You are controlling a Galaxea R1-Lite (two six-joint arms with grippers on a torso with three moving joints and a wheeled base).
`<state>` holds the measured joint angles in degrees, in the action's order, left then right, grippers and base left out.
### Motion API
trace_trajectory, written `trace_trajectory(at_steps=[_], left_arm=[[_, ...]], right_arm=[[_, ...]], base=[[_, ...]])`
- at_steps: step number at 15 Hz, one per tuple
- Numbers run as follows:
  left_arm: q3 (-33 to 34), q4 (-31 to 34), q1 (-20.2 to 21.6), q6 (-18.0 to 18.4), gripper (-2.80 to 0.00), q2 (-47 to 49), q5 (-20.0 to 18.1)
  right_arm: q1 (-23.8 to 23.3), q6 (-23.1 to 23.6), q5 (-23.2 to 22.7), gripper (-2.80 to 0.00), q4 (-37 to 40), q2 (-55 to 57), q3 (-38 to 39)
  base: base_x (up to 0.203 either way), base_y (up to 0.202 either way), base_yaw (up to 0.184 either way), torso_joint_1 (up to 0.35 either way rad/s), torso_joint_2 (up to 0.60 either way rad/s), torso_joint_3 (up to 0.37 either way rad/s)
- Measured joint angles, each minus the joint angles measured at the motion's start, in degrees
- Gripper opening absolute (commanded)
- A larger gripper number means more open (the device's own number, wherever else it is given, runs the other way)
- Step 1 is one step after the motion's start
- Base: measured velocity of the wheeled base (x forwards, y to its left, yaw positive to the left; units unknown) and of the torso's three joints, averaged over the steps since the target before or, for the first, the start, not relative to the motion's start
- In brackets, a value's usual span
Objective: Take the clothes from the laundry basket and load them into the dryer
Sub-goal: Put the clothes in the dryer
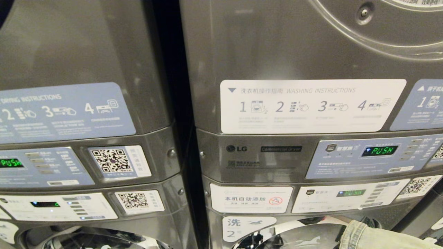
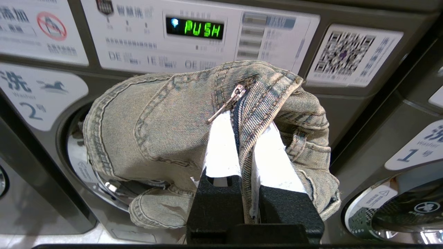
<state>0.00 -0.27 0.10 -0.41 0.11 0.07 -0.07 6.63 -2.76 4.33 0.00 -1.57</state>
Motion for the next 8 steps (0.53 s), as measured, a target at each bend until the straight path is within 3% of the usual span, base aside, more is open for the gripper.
trace_trajectory(at_steps=[8], left_arm=[[0.00, 0.05, -0.03, 0.00, -2.80, 0.00, 0.00]], right_arm=[[0.00, 0.15, 0.00, -2.80, -0.01, 0.00, 0.00]], base=[[0.000, 0.000, 0.000, 0.179, -0.38, -0.204]])
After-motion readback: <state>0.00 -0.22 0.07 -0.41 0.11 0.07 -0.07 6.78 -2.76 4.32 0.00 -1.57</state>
